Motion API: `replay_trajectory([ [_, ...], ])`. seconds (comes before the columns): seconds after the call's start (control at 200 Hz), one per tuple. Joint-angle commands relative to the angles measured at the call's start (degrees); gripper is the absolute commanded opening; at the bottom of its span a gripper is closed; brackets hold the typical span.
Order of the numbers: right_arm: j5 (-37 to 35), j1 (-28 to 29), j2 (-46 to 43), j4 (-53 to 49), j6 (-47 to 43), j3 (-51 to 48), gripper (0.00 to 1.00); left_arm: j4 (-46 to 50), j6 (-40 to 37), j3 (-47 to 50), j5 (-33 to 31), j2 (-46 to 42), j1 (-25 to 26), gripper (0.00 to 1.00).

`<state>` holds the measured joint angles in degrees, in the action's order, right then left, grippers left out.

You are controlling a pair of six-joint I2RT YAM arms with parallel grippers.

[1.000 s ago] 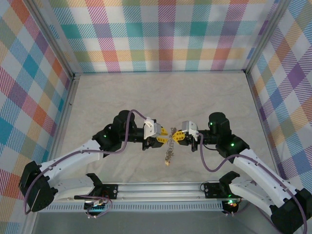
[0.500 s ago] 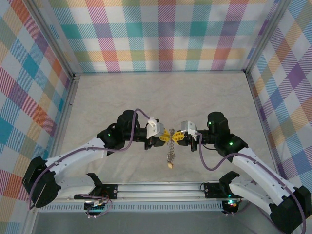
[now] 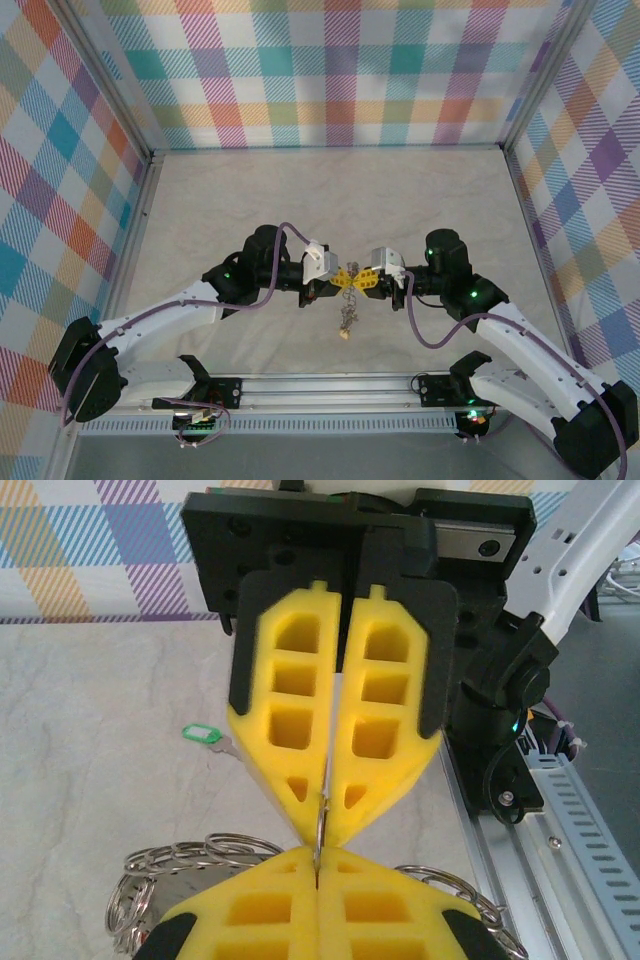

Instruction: Put the keys on the keyring

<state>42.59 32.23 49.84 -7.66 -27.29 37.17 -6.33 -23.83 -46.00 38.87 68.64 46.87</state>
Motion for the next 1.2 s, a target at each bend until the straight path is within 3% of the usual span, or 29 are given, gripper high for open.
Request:
replay_trajectory([
  [0.0, -0.3, 0.2, -0.4, 3.6, 1.3, 1.4, 0.25, -1.9, -0.6, -0.6, 0.2, -0.1, 0.7, 0.0],
  [0.05, -2.3, 0.2, -1.1, 3.4, 2.4, 1.0, 0.49, -3.3, 0.6, 0.0, -1.5, -0.7, 0.6, 0.0],
  [0.07, -2.8, 0.2, -1.6, 3.3, 2.6, 0.6, 0.54, -3.5, 0.8, 0.2, -1.9, -0.9, 0.5, 0.0],
  [0.29, -6.8, 0.2, -7.5, 3.1, 5.8, -3.1, 0.58, -5.0, 0.6, 2.7, -5.8, -3.7, -0.1, 0.0],
  [0.35, -17.5, 0.2, -8.8, 4.7, 10.7, -4.2, 0.58, -3.0, -1.3, 2.3, -7.8, -4.4, -0.1, 0.0],
  [0.445, -45.0, 0.1, -9.2, 2.6, 21.9, -3.9, 0.62, 1.7, -5.0, 1.0, -10.0, -5.5, -0.1, 0.0],
  [0.5, -58.5, -0.5, -8.8, -1.2, 30.8, -2.7, 0.77, 2.5, -6.2, 0.9, -10.2, -6.1, -0.2, 0.0],
  [0.55, -64.7, -2.1, -8.0, -5.9, 39.2, -1.4, 0.87, 3.0, -6.6, 0.5, -10.1, -6.4, -0.3, 0.0],
  [0.705, -53.9, -14.0, -0.4, -16.2, 53.1, 2.5, 0.92, 1.4, -4.4, 0.9, -11.9, -5.9, -0.3, 0.0],
  [0.835, -52.6, -21.1, 10.1, -24.1, 63.3, 5.9, 0.88, -0.5, -2.3, 1.8, -13.6, -6.0, -0.5, 0.0],
  [0.905, -48.0, -26.2, 15.0, -26.9, 65.8, 7.2, 0.87, -1.3, -1.3, 2.0, -14.8, -6.2, -0.7, 0.0],
  [1.025, -38.3, -34.0, 20.2, -22.7, 66.7, 5.5, 0.75, -2.3, -0.3, 2.4, -15.3, -6.6, -0.8, 0.0],
  [1.115, -40.9, -34.7, 22.4, -20.1, 65.9, 5.4, 0.7, -2.9, 0.4, 2.7, -15.9, -6.6, -1.0, 0.0],
  [1.2, -42.1, -34.7, 24.4, -19.3, 65.2, 6.6, 0.57, -3.4, 1.0, 2.9, -16.4, -6.9, -1.1, 0.0],
])
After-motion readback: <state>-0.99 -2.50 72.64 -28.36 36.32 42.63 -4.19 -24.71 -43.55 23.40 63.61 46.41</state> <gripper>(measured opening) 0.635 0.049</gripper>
